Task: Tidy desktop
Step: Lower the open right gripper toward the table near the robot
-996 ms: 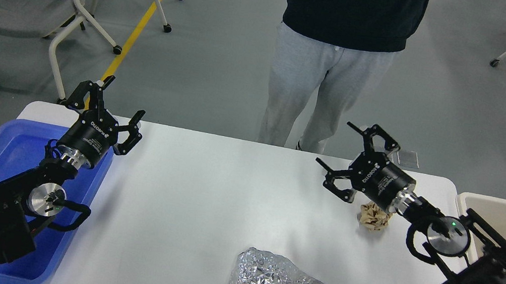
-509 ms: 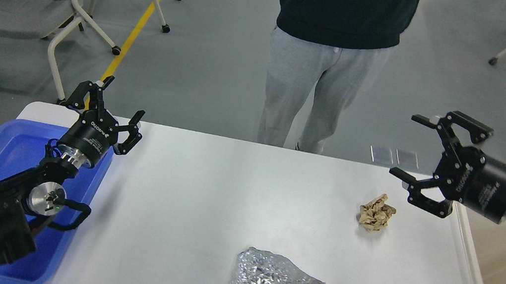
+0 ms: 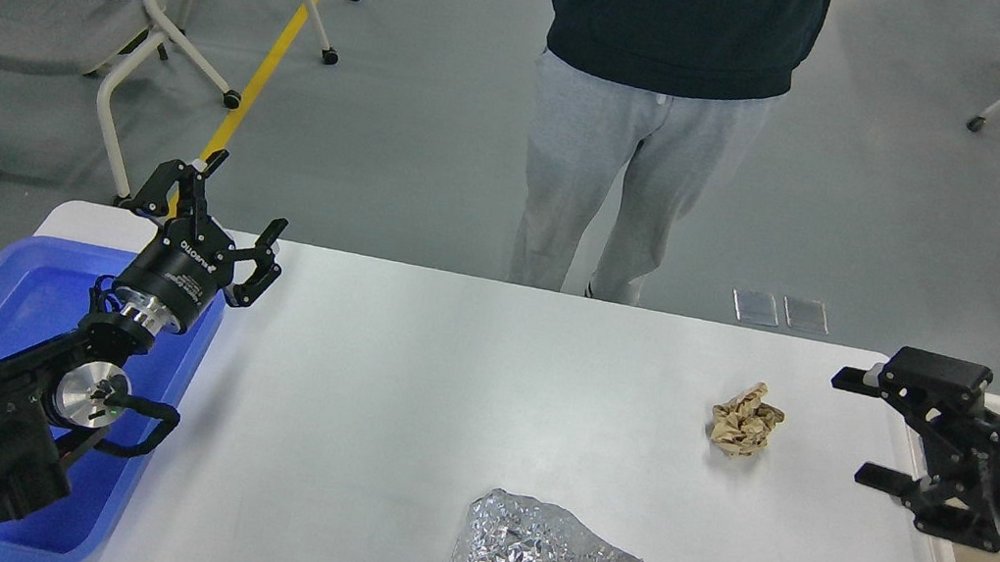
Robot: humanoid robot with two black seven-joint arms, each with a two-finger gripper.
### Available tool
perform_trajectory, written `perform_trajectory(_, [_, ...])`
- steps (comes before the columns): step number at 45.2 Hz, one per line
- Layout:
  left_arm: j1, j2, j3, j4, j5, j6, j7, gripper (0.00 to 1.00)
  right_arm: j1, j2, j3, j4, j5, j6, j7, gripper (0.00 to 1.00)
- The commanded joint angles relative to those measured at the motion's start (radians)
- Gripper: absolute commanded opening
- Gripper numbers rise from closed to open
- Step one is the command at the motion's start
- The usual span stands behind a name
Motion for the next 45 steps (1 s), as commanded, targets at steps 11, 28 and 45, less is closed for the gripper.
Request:
perform_trajectory(11, [0.0,0.0,0.0,0.0,-0.001,0.0,0.0,1.0,0.004,0.086,-0.323,0.022,-0.277,-0.049,-0.003,1.0])
perform_trajectory(28, [0.0,0.0,0.0,0.0,0.0,-0.002,0.0,1.0,-0.004,0.277,-0.387,-0.052,-0.354,-0.079,-0.005,1.0])
perform_trajectory(45, [0.0,0.0,0.0,0.0,-0.001,0.0,0.0,1.0,-0.009,0.456,-0.392,-0.187,-0.395,-0.101,0.003,1.0])
